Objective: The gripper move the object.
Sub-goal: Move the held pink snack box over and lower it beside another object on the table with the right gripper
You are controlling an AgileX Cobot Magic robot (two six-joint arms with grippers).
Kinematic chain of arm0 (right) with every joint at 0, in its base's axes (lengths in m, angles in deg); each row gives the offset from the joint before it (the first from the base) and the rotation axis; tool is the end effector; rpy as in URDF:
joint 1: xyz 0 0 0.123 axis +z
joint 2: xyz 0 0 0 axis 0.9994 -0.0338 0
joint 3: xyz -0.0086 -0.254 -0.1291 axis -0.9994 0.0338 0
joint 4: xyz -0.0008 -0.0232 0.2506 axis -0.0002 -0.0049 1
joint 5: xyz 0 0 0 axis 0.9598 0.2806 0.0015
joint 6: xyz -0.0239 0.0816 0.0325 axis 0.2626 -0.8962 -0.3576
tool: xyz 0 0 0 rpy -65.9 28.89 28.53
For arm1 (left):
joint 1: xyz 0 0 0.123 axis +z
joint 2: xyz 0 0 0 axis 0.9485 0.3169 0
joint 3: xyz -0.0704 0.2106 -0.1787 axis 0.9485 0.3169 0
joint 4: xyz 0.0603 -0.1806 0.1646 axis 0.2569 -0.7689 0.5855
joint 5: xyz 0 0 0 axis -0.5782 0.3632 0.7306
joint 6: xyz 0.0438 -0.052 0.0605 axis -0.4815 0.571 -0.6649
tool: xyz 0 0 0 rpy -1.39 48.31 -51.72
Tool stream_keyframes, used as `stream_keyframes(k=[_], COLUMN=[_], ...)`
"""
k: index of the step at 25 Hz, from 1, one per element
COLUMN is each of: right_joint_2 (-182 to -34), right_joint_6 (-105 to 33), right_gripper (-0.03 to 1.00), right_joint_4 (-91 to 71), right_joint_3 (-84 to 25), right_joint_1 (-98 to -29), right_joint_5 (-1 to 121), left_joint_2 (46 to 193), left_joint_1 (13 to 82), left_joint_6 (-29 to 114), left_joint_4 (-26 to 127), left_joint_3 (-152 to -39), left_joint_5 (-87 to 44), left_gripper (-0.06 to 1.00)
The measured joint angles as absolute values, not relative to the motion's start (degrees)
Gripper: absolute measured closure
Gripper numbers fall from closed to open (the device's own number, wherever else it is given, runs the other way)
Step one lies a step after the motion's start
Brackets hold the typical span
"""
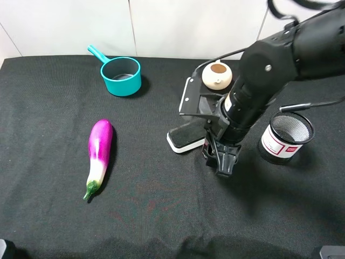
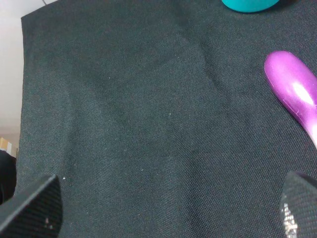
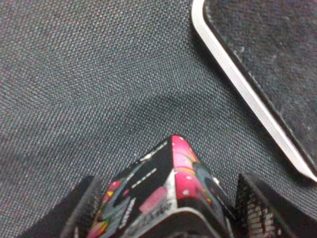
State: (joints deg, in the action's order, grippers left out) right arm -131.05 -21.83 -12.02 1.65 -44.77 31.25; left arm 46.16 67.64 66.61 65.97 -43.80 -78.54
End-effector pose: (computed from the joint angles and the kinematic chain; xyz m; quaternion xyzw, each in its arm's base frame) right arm 0.2030 0.1996 0.1570 -0.6107 0.7867 0.0414 0.0806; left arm -0.0046 0.0025 0.2743 0.1038 0.8473 0.0428 0.5190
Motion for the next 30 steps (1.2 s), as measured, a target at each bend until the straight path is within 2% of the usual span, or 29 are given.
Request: stream_keyframes(k=[4,15,26,30], right_joint_2=[-129.12,-128.92,-128.92,-128.83], right_joint_6=[-22.81,-26.23,-31.53,-35.23], right_gripper=[0.55,0.55,0.55,0.55], right_joint_4=[-12.25,-13.21,-13.34,-12.22], right_joint_3=[0.93,-9.59,-17.79,-19.88], right_joint_1=[-44.77,-44.77,-44.93,-47.25], right_joint_5=[27.71,14.25,7.11,6.11], left_joint_2=[46.16,46.16,46.16,46.16], left_joint_1=[67.64,67.64,67.64,67.64], left_joint_6=[66.61,66.61,66.6,66.6], left_joint_4=[65.97,65.97,65.97,65.97], left_joint_3=[-43.8,-43.8,-43.8,-43.8], left_joint_5=[-78.54,-78.54,-78.54,-78.54], left_gripper=[0.01,0.01,0.01,0.01])
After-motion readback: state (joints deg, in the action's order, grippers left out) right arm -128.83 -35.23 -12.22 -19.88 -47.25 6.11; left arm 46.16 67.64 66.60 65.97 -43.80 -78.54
